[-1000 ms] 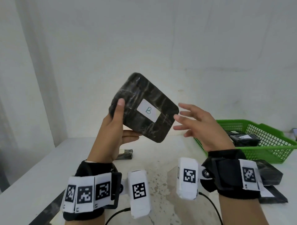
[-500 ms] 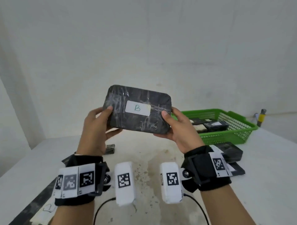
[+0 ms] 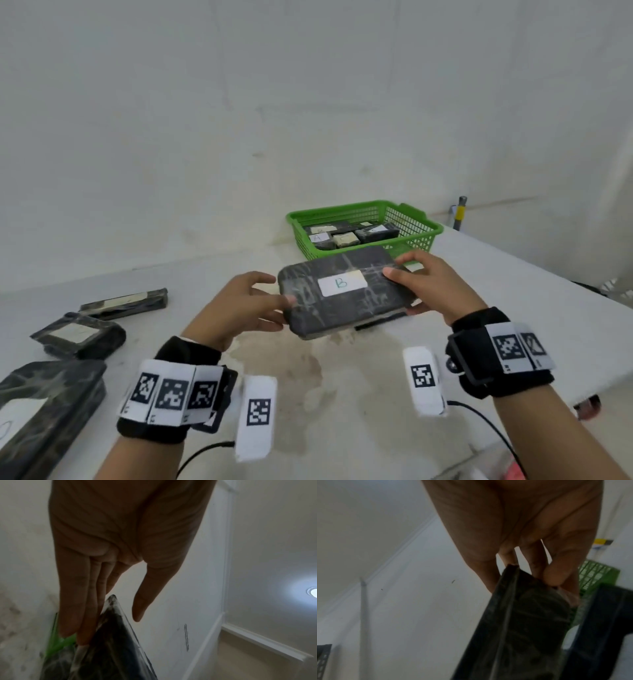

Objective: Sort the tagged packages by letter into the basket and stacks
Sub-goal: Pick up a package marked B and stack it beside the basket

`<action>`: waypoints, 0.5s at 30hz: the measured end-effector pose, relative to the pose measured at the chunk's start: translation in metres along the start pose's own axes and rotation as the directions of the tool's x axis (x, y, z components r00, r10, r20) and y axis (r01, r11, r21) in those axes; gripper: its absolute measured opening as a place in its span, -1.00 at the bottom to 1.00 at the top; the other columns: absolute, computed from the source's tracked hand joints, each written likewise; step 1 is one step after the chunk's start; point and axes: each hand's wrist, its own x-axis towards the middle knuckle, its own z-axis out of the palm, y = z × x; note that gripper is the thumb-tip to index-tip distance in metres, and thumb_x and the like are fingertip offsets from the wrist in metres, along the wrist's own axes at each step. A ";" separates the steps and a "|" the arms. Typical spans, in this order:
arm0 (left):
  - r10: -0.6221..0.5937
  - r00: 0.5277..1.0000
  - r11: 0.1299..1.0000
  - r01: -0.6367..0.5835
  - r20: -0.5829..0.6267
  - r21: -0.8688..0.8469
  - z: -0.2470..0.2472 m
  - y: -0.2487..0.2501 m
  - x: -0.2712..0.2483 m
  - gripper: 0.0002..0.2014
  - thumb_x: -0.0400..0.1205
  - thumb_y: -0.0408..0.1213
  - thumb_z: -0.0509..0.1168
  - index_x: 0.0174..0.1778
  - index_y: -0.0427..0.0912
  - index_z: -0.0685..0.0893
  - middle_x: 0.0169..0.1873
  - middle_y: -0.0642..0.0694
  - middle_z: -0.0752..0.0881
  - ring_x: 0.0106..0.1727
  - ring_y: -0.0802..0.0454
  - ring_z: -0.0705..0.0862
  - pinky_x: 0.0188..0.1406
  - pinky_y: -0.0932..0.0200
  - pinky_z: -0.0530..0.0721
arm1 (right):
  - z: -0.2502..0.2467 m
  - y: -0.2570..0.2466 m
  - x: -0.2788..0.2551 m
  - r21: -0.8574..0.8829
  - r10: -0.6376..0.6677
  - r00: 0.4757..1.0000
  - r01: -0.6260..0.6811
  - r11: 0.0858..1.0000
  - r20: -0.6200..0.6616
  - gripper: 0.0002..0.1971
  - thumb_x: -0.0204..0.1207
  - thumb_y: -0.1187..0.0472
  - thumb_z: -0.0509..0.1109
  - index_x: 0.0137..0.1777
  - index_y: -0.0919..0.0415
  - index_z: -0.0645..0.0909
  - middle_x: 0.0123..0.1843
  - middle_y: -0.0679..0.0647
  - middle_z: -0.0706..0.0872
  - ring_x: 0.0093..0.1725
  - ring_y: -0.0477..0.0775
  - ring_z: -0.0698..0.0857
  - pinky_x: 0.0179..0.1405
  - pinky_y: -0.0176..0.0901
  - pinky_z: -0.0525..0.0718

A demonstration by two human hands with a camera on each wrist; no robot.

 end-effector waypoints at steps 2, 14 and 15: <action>-0.013 0.999 1.000 0.013 0.050 0.018 0.020 -0.002 -0.003 -0.50 0.56 -0.47 0.46 0.40 -0.32 0.46 -0.25 -0.32 0.79 -0.43 0.01 0.79 -0.26 0.10 0.82 | -0.019 0.011 0.000 -0.108 0.033 0.999 -0.033 0.994 0.004 -0.72 0.55 0.07 0.51 0.14 0.18 0.59 -0.03 0.20 0.74 -0.19 0.02 0.70 -0.42 -0.22 0.60; -0.172 0.957 0.977 0.136 0.233 0.163 0.111 -0.025 -0.001 -0.63 0.60 -0.43 0.46 0.22 -0.35 0.46 -0.17 -0.37 0.76 -0.14 -0.18 0.77 -0.13 0.09 0.80 | -0.067 0.076 0.014 -0.444 0.172 0.985 -0.165 0.881 -0.024 -0.82 0.52 0.14 0.54 -0.04 0.22 0.66 -0.08 0.13 0.63 -0.13 0.12 0.65 -0.24 -0.13 0.67; -0.184 0.955 0.975 0.147 0.233 0.166 0.115 -0.026 0.001 -0.71 0.60 -0.44 0.46 0.09 -0.28 0.47 -0.19 -0.36 0.75 -0.11 -0.21 0.77 -0.10 0.06 0.80 | -0.066 0.079 0.017 -0.481 0.164 0.986 -0.159 0.862 -0.032 -0.81 0.51 0.14 0.55 -0.02 0.23 0.67 -0.03 0.14 0.63 -0.06 0.13 0.64 -0.11 -0.10 0.66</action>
